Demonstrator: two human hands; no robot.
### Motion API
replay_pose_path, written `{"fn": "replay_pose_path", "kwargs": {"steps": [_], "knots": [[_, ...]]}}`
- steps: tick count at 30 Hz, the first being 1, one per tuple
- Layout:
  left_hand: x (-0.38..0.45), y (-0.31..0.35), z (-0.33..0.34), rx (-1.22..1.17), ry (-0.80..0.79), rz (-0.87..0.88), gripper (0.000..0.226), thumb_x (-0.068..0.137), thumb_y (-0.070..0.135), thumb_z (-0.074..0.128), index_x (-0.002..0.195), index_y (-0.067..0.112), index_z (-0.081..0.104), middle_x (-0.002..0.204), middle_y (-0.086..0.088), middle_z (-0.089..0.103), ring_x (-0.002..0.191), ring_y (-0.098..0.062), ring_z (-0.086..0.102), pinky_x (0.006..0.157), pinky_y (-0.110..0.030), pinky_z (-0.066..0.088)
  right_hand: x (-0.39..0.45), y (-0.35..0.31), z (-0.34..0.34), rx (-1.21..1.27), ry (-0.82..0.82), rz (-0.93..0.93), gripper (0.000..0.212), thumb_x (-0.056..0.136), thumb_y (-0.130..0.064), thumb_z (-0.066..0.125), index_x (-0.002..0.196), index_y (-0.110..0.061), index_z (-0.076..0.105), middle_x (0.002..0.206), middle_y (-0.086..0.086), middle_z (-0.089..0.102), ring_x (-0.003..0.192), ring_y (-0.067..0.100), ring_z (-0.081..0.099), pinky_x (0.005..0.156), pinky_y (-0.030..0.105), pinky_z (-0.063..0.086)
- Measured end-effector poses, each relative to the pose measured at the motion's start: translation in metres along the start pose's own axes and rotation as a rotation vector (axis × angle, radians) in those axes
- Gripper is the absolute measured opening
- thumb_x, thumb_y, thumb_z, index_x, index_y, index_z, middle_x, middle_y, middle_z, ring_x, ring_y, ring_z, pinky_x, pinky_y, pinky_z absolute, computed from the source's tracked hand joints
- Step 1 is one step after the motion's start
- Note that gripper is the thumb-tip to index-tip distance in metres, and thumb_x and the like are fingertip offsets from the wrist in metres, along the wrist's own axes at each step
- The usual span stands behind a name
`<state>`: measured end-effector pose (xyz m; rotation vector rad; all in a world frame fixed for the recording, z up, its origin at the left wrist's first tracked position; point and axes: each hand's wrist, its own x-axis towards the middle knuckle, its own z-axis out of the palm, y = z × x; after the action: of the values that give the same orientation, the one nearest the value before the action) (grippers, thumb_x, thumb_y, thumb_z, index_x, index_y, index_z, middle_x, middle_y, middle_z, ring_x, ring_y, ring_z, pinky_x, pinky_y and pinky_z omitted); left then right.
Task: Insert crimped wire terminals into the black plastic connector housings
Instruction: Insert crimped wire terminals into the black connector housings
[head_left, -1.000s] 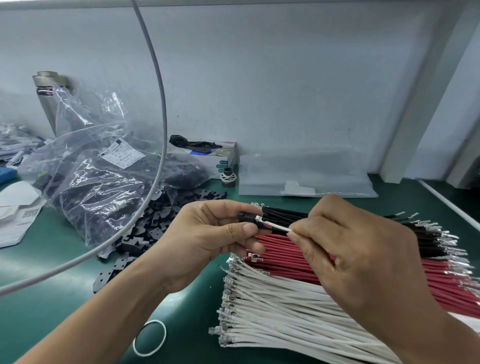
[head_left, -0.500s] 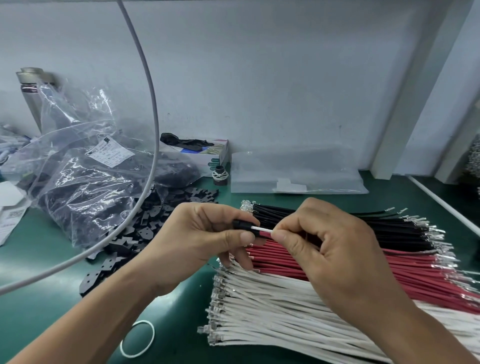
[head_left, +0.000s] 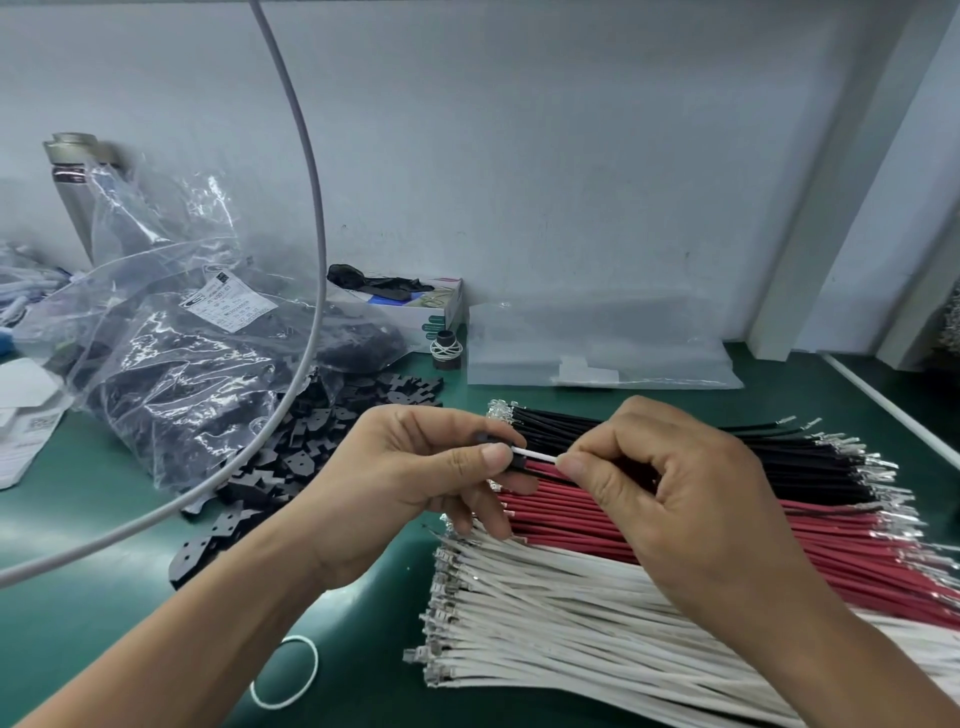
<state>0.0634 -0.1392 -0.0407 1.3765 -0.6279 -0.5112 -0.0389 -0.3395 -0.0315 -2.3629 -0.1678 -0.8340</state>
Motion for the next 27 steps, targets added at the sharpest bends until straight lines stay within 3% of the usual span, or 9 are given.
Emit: {"fn": "replay_pose_path", "kwargs": {"steps": [8,16,19,27], "knots": [[-0.001,0.001,0.001,0.103,0.014,0.018,0.026,0.079,0.02,0.08,0.101,0.005,0.079,0.09,-0.023,0.078,0.06,-0.028,0.073,0.054,-0.028,0.053,-0.001,-0.001,0.004,-0.205,0.012,-0.117,0.028,0.096,-0.049,0.045,0.085,-0.034,0.066,0.08,-0.019,0.05,0.067,0.003,0.049,0.055,0.024,0.043],[-0.002,0.001,0.001,0.104,0.017,0.019,0.019,0.079,0.018,0.082,0.095,0.007,0.08,0.083,-0.023,0.077,0.056,-0.031,0.073,0.05,-0.024,0.05,-0.005,-0.003,0.013,-0.176,0.048,-0.176,0.027,0.1,-0.041,0.046,0.083,-0.027,0.062,0.08,-0.016,0.048,0.063,0.006,0.047,0.053,0.034,0.046],[-0.002,0.003,0.001,0.097,0.0,0.016,0.025,0.077,0.024,0.082,0.095,0.007,0.08,0.083,-0.023,0.077,0.057,-0.031,0.073,0.05,-0.024,0.05,-0.004,-0.003,0.012,-0.155,0.044,-0.168,0.026,0.099,-0.041,0.046,0.083,-0.027,0.061,0.079,-0.017,0.047,0.064,0.006,0.047,0.054,0.033,0.046],[-0.003,0.004,0.006,0.142,0.002,0.03,0.016,0.082,0.016,0.077,0.094,0.006,0.079,0.082,-0.022,0.077,0.056,-0.031,0.073,0.05,-0.024,0.048,-0.004,-0.005,0.011,-0.093,0.02,-0.157,0.027,0.098,-0.043,0.046,0.081,-0.027,0.06,0.078,-0.017,0.047,0.066,0.009,0.049,0.056,0.034,0.046]]}}
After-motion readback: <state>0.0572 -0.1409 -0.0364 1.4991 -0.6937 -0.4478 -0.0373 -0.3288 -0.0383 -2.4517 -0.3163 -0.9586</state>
